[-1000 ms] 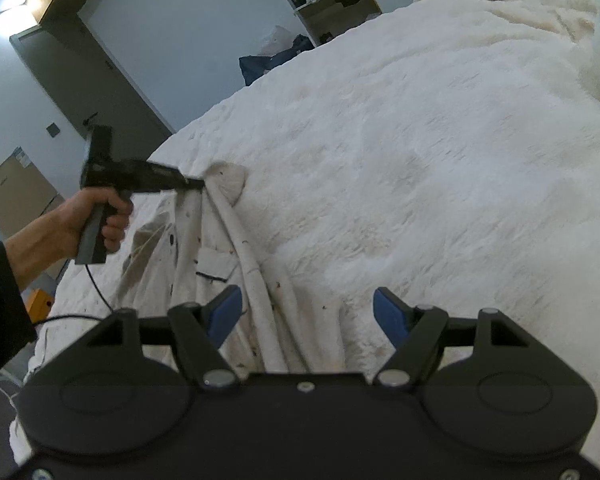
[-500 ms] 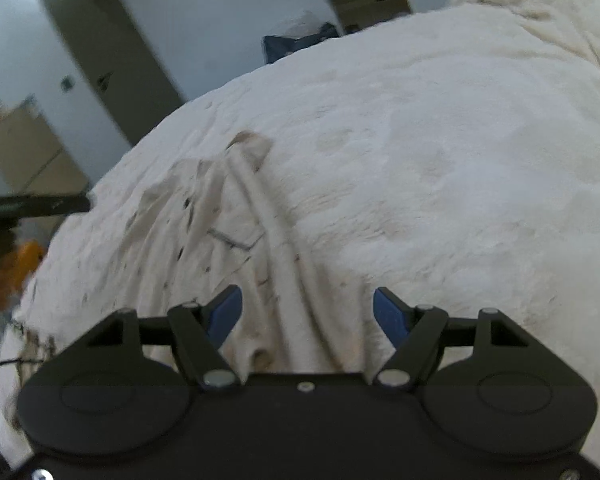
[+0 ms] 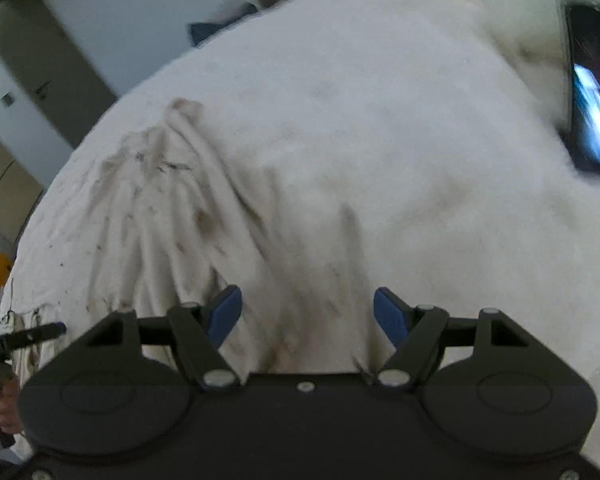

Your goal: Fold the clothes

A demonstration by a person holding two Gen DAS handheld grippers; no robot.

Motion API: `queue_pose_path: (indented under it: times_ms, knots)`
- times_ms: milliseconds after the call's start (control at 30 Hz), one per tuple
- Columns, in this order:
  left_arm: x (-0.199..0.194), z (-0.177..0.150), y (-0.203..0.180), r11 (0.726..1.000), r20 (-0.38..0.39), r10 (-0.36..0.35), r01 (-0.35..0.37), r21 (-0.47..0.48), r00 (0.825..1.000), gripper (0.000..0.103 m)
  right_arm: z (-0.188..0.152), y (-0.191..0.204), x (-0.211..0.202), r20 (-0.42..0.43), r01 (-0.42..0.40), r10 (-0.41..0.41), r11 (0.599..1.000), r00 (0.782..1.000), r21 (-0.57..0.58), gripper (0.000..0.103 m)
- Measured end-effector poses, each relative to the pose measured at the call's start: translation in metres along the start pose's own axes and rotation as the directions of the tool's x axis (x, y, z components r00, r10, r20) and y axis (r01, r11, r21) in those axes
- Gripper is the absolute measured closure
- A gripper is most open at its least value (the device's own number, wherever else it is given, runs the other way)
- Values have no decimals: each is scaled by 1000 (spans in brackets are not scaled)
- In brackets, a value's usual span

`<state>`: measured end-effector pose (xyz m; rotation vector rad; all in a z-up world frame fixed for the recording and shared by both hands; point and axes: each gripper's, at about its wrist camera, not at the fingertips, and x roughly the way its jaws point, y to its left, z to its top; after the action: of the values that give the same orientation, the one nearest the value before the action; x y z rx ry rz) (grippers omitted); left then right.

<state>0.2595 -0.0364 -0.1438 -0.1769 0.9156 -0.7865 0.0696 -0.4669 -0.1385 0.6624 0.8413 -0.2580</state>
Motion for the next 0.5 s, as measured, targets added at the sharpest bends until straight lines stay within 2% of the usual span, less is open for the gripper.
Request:
queue_pose_path:
  times_ms: [33,67,133,233,333,433,500]
  knots:
    - [-5,2,3,1000,14,-7,7,-16,1000,23,-1,-4,2,-3,-1,1,1000,1000,24,34]
    - [-8,3,6,999,24,-14,15,-34,1000,23,-3,-16,11,-16,-17,19,995,1000,102,40]
    - [-11,7,13,997,44,-16,19,-80,999,23,-5,-22,18,-20,32,-29,988,999,149,50]
    - [-14,12,20,989,70,-36,45,-138,997,23,-7,-27,27,7,-4,3,981,1000,196,50]
    - [-15,16,15,989,84,-56,67,-132,995,23,3,-33,34,48,-44,32,961,998,272,49]
    - [-16,16,10,993,83,-49,58,-103,995,23,19,-28,54,26,-26,20,973,999,230,48]
    - [-10,16,5,994,69,-47,54,-91,996,23,29,-15,69,1,4,-4,990,1000,144,50]
